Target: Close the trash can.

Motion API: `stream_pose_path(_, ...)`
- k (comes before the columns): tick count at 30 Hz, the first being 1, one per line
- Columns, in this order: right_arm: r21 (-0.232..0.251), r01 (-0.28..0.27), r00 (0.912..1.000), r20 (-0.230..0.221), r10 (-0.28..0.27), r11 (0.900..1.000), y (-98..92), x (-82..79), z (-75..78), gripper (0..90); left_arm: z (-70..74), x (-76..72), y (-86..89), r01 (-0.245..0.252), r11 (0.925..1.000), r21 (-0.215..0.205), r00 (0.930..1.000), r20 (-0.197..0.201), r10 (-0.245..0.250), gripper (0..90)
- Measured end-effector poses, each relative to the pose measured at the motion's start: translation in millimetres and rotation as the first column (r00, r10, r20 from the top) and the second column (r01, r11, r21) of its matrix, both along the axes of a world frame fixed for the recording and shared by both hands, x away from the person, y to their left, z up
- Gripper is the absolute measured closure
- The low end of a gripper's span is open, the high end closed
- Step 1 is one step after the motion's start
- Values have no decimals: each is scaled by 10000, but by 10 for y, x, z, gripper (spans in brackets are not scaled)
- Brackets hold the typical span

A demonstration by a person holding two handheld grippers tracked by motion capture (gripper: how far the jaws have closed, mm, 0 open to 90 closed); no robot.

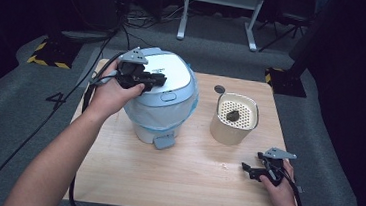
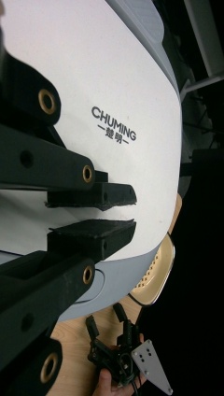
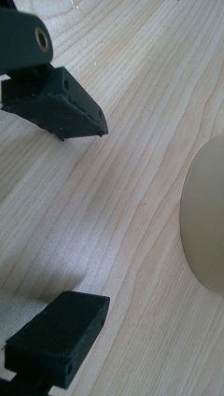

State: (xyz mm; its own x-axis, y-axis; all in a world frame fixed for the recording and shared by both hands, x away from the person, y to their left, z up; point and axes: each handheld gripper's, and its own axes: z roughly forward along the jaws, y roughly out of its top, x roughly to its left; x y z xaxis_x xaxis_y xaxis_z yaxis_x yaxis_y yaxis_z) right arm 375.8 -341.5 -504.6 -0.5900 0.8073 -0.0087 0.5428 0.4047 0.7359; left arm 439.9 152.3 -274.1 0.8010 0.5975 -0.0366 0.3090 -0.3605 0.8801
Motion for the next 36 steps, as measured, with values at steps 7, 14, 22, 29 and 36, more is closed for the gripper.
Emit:
stream_pose_path(7,-2,-3,10000,2,3,10000,0,0,0,150,11,-8,-19,-90,9996,250,9999,101,87,826)
stream_pose_path(14,-5,-6,10000,4,6,10000,0,0,0,150,16,5,-17,-101,9996,248,9999,-16,101,874)
stream_pose_path(22,-1,-4,10000,4,4,10000,0,0,0,150,64,-26,-91,-225,9965,803,9997,4,225,899)
stream_pose_path(29,-4,-6,10000,2,6,10000,0,0,0,150,100,-34,-132,-389,9932,1098,9990,-175,411,900)
stream_pose_path(36,-6,-7,10000,6,7,10000,0,0,-1,150,135,-37,-168,-434,9882,1471,9986,-247,475,900)
